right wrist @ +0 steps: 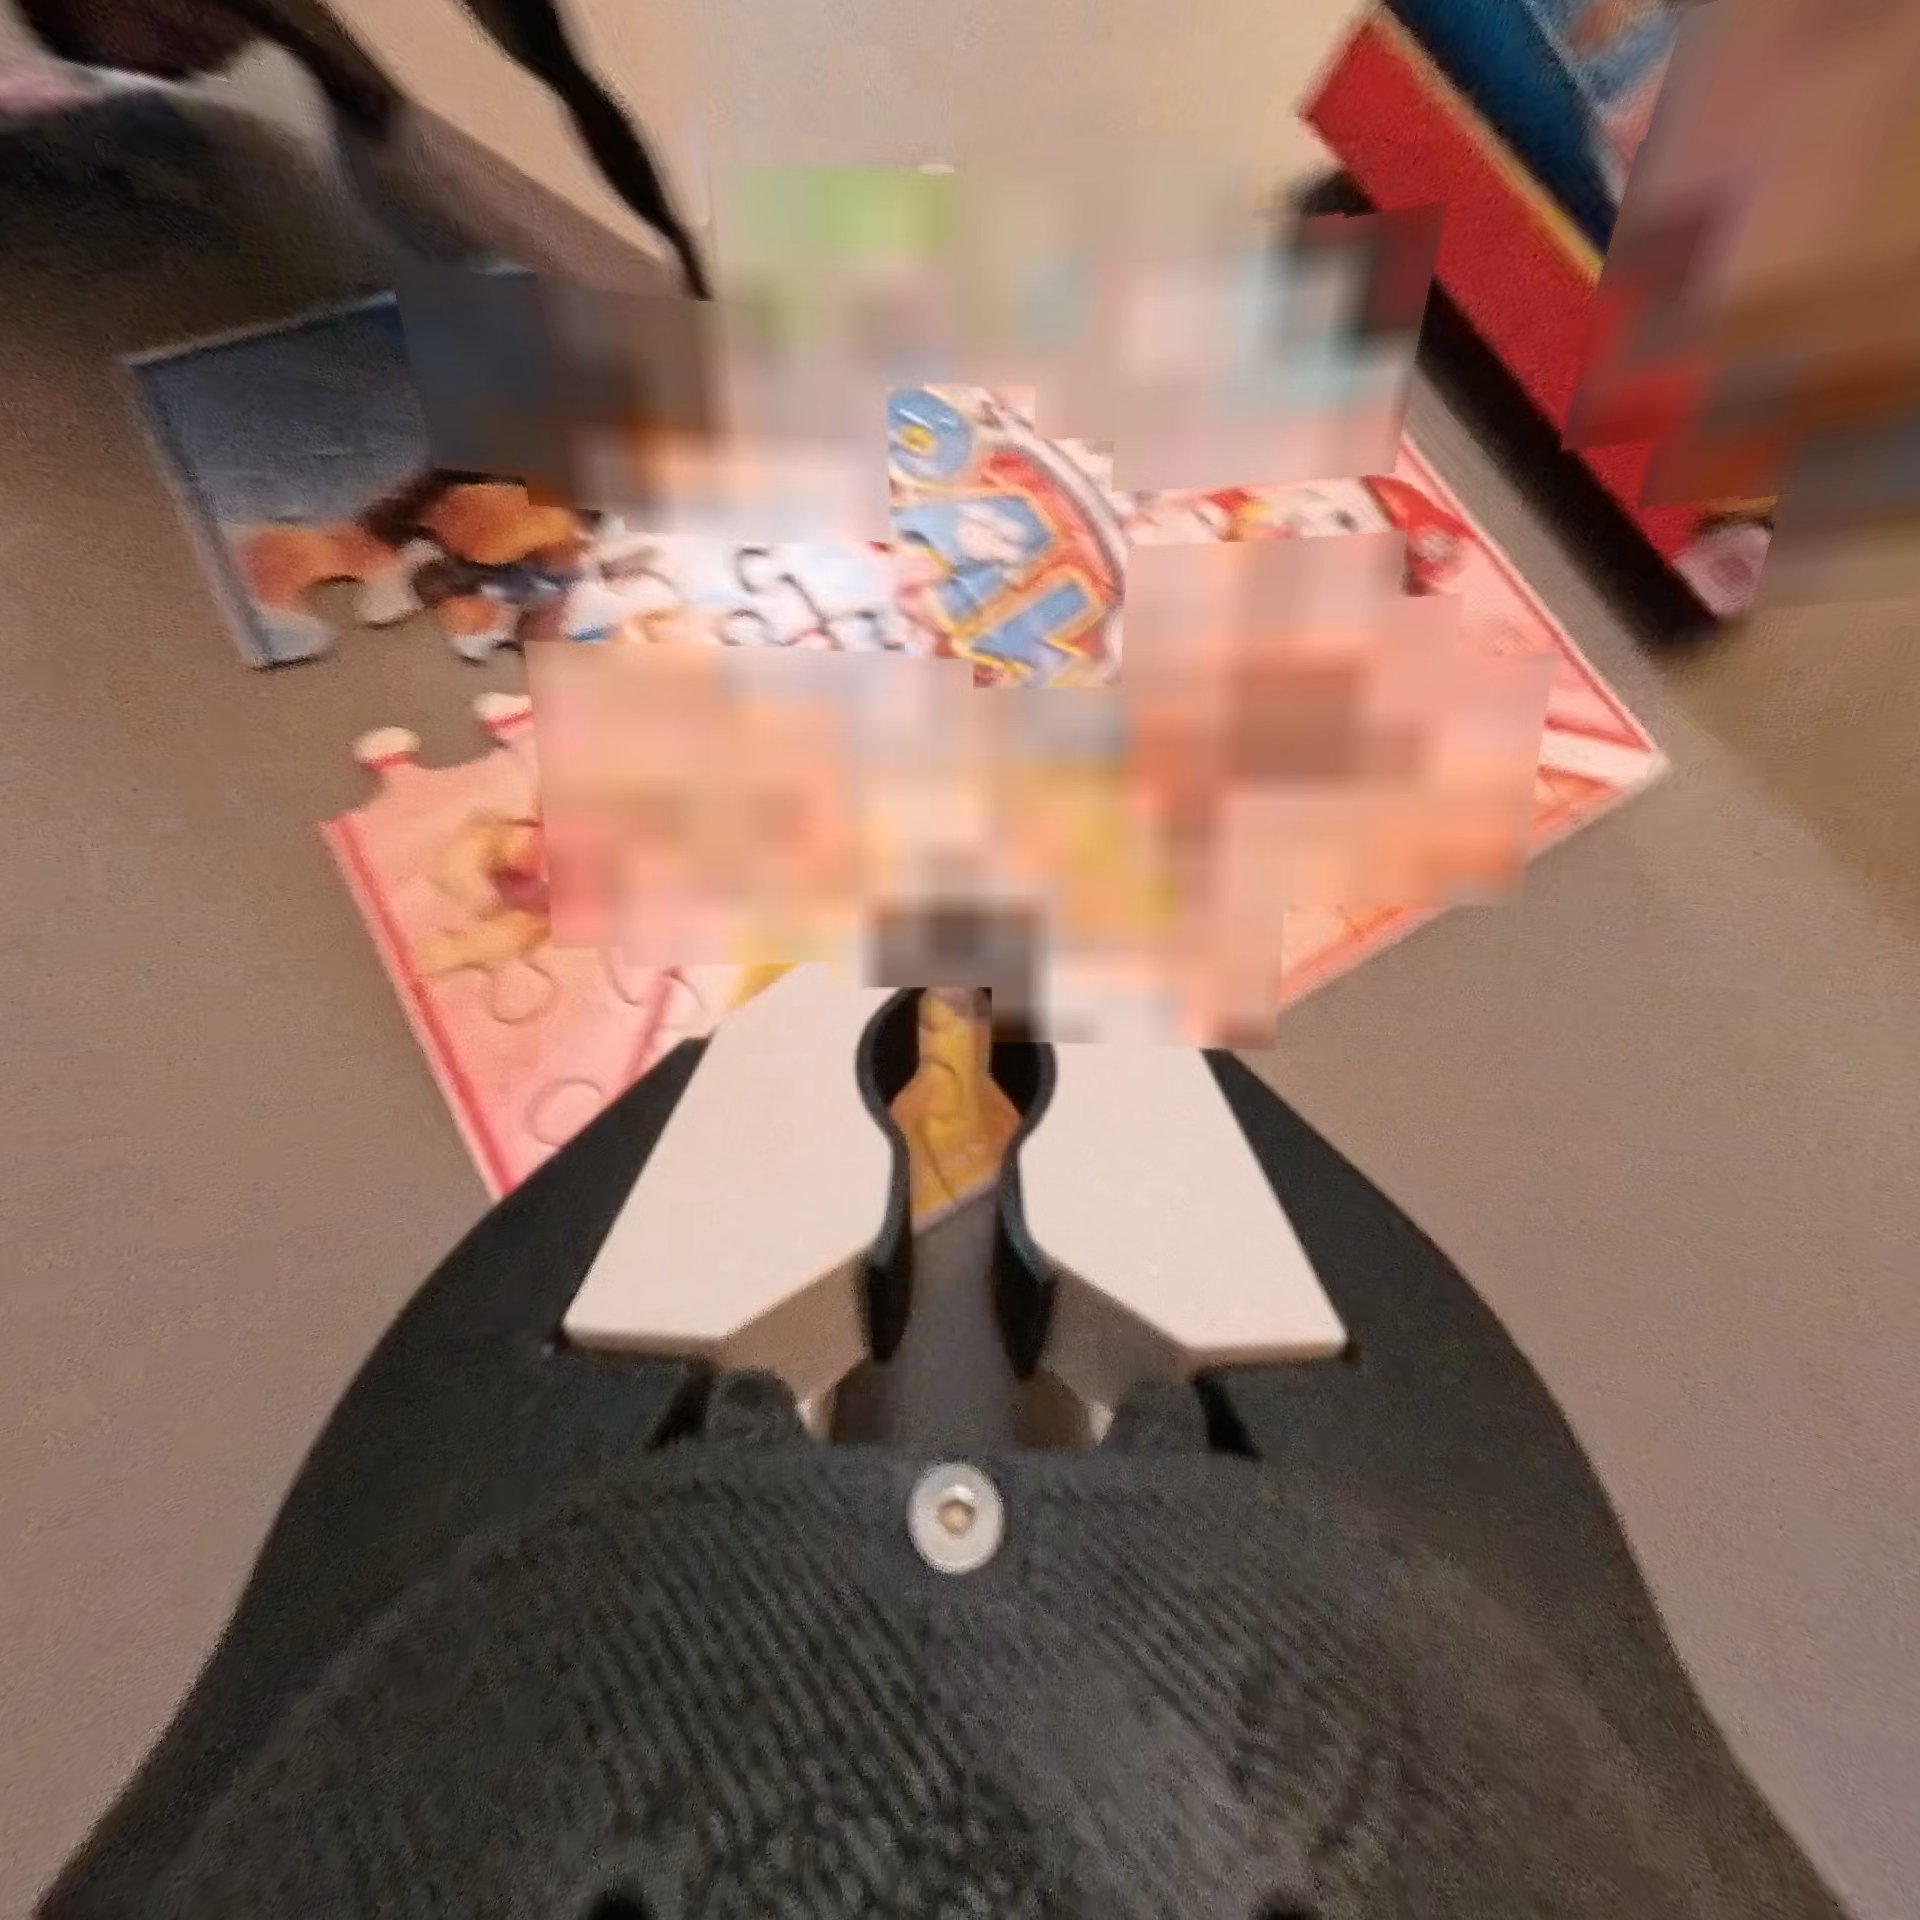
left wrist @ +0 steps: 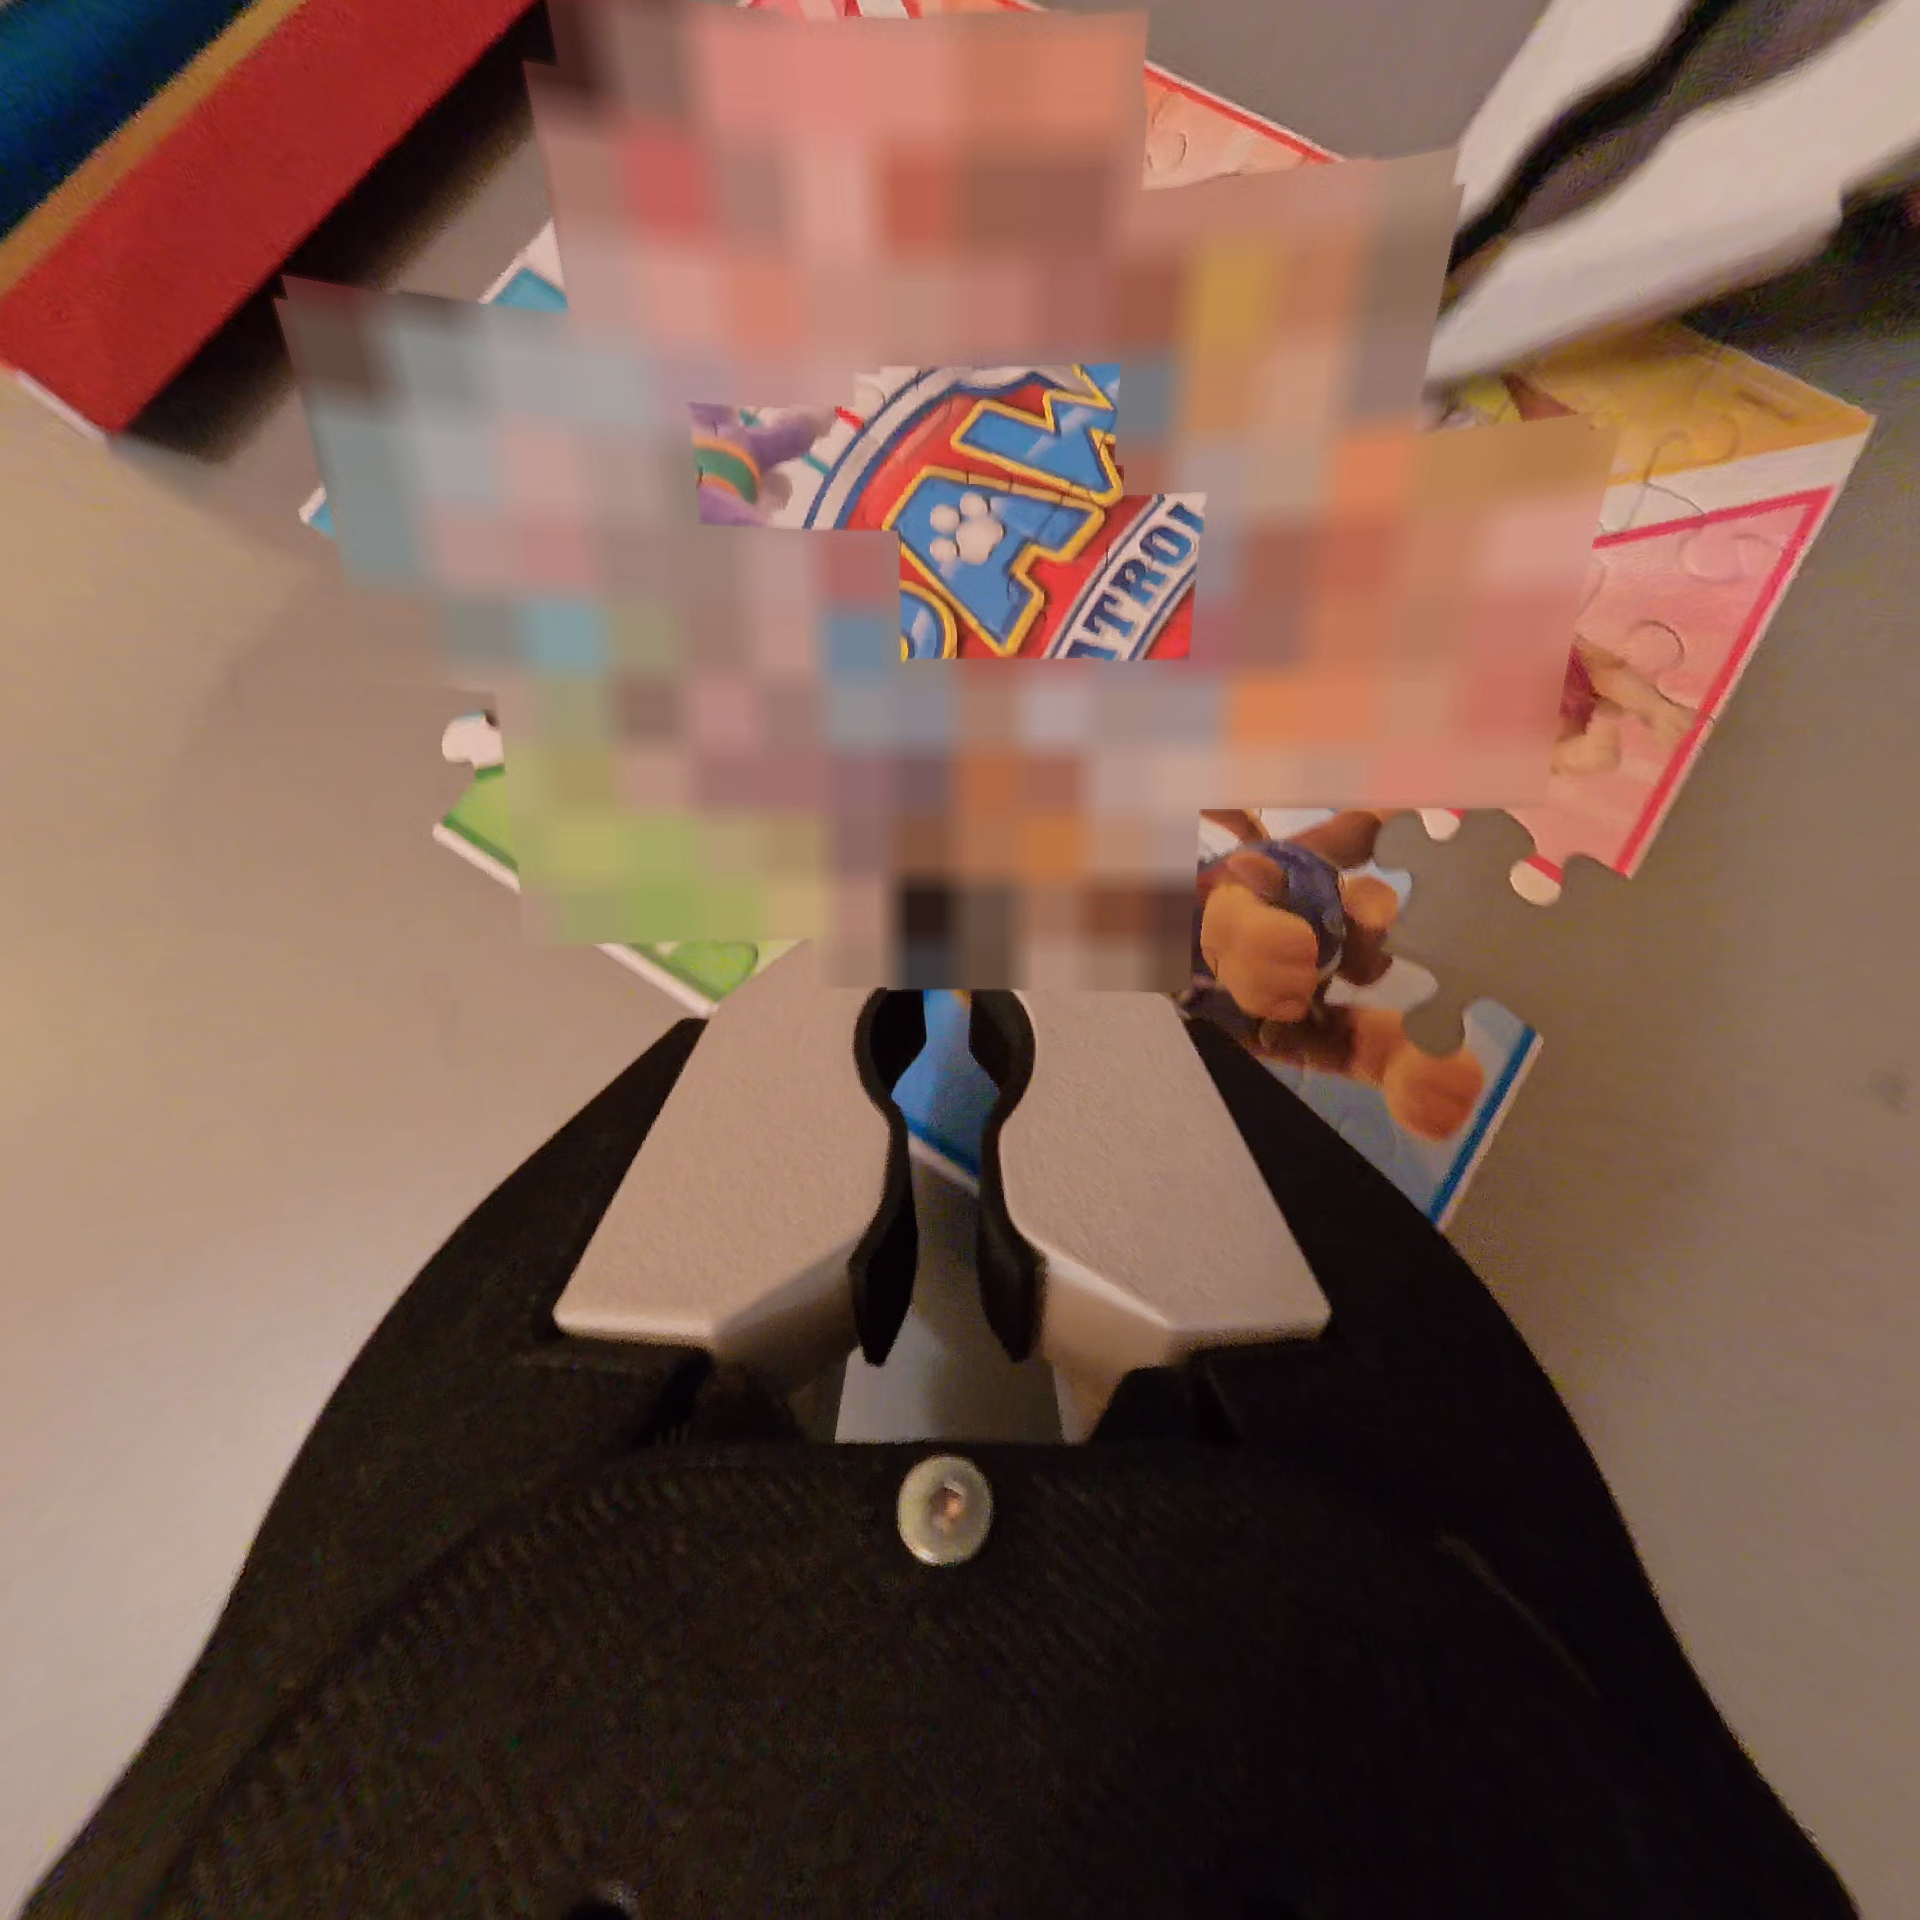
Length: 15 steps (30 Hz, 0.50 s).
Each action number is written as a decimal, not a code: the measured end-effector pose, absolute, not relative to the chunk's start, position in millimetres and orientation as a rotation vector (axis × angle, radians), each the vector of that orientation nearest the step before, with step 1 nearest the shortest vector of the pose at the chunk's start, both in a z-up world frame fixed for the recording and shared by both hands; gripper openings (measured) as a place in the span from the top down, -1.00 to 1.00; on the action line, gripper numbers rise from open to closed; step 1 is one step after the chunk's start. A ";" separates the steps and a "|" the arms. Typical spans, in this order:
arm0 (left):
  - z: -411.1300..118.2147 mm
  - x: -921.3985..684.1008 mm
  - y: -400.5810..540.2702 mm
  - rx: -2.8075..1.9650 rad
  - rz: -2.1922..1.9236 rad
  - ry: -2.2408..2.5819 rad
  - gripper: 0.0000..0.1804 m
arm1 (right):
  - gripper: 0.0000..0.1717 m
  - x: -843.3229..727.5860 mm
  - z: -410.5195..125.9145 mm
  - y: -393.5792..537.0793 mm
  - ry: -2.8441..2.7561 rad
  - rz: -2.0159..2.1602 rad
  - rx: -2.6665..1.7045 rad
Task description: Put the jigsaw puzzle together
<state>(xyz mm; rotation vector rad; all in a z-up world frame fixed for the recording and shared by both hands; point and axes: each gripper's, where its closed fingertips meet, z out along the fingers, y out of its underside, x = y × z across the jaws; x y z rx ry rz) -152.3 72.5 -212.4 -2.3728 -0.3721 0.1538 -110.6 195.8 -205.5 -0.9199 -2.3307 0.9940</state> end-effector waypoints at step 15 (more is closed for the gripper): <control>-209.1 -141.2 19.9 -2.285 -0.006 -0.560 0.61 | 0.34 -77.4 -201.1 219.4 -2.390 1.177 -1.011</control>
